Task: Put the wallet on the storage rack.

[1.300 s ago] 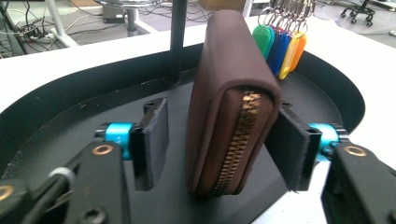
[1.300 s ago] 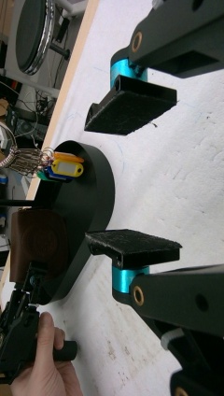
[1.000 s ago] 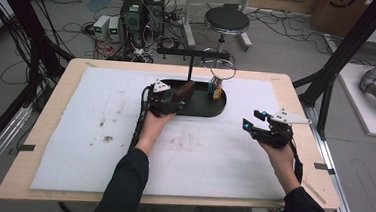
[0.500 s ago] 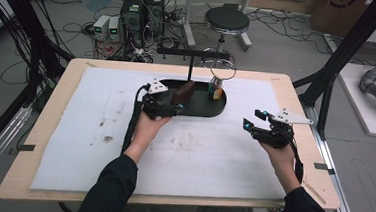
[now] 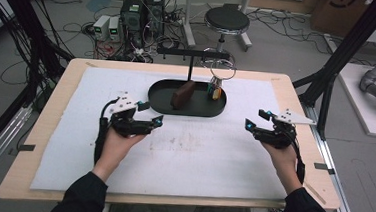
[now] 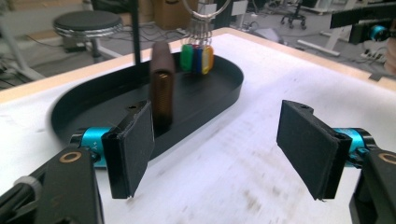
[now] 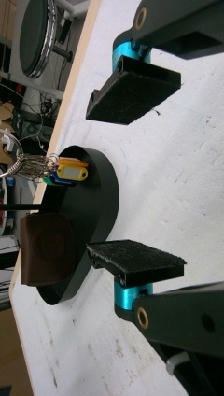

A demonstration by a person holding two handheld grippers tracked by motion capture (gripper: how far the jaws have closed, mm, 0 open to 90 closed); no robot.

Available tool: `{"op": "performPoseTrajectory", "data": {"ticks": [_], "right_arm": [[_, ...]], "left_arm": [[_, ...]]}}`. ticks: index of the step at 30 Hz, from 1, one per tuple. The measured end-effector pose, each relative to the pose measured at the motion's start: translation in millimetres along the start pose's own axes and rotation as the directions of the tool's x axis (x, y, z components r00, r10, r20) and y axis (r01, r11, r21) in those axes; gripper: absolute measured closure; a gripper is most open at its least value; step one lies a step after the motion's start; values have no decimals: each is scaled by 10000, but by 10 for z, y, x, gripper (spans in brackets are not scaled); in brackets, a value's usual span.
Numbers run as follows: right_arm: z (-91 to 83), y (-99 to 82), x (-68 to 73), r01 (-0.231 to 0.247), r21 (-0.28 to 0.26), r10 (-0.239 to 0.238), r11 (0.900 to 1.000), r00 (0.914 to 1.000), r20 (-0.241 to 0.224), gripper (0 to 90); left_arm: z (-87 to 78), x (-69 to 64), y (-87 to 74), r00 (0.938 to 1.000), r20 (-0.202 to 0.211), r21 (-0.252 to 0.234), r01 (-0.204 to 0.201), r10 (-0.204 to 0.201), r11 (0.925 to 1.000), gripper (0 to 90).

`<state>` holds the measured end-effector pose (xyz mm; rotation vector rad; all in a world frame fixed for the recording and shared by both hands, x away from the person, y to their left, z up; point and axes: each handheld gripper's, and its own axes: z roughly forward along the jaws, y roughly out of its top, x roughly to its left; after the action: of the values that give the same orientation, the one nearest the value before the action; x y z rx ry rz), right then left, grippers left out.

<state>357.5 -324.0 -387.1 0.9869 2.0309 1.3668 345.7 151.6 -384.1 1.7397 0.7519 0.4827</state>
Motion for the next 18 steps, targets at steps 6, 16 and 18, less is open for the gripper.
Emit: {"op": "performPoseTrajectory", "data": {"ticks": [6,16,18], "right_arm": [[-1,-5,-18,-44,37,44,10000,10000,55,300],[1,-26,-39,-189,97,187,9998,9997,146,283],[-2,-36,-33,-100,155,98,9998,9999,136,282]], "left_arm": [[-322,118,-132,9981,-489,-196,-388,378,9991,261],[-591,295,-400,9863,-1256,121,-1065,1072,9942,263],[-626,325,-398,9851,-1352,96,-1056,1059,9944,262]]}}
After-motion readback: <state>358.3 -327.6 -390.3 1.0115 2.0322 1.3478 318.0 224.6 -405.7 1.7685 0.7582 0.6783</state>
